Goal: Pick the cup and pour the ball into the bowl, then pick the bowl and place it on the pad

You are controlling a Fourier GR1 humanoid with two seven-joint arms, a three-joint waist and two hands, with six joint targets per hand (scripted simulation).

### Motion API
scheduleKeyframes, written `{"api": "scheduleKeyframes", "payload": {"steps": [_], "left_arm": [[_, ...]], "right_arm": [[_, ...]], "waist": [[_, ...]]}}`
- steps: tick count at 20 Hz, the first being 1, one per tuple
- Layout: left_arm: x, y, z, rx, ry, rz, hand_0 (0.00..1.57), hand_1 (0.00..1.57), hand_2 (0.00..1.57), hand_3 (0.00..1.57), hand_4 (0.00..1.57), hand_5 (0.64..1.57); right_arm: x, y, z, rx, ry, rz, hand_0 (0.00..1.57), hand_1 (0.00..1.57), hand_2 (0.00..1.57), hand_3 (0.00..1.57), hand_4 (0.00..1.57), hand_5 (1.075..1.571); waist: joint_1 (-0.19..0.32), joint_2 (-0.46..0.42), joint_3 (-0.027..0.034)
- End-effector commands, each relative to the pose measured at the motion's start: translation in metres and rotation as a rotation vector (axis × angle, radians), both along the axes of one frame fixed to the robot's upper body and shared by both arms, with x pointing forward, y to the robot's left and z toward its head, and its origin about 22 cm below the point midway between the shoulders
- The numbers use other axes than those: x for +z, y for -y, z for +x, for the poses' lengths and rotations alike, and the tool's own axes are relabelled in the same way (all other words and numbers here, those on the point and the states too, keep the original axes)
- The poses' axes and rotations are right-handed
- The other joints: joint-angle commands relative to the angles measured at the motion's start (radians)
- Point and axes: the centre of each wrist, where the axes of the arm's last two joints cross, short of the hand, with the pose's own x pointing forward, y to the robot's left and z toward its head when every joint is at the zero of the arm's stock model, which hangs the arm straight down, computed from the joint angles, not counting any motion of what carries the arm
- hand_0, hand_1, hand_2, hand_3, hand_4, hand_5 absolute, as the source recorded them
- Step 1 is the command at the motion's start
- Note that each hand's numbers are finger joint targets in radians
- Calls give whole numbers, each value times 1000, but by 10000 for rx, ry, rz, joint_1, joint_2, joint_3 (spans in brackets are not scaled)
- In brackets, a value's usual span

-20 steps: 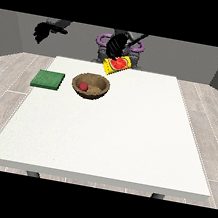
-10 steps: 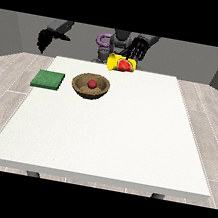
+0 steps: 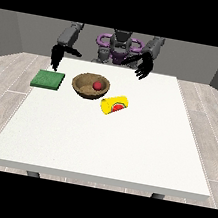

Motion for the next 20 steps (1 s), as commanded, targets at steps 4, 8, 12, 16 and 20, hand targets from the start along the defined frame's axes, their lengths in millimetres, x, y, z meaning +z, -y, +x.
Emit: {"api": "scheduleKeyframes", "payload": {"steps": [4, 8, 12, 16, 20], "left_arm": [[-39, -38, -30, -1934, 285, -2275, 0, 0, 0, 0, 0, 1564], [-25, -60, -23, -2223, 591, -2405, 0, 0, 0, 0, 0, 1564], [-24, -63, -31, -2148, 926, -2239, 0, 0, 0, 0, 0, 1565], [-6, -75, -32, -2190, 524, -2160, 0, 0, 0, 0, 0, 1566], [-14, -88, -31, -1983, 1073, -2179, 0, 0, 0, 0, 0, 1566]], "right_arm": [[-9, -49, 12, -976, -371, 498, 0, 0, 0, 0, 319, 1570], [-21, -50, 21, -1273, -46, 570, 0, 0, 0, 0, 315, 1569], [-28, -33, 29, -1304, 4, 654, 0, 0, 0, 0, 259, 1567], [-37, -23, 28, -1481, -654, 437, 0, 0, 0, 0, 189, 1563], [-36, -40, 40, -1104, -285, 435, 0, 0, 0, 0, 116, 1563]], "waist": [[975, 232, 119], [952, 653, 135], [954, 861, 138], [936, 311, 138], [788, 871, 136]]}}
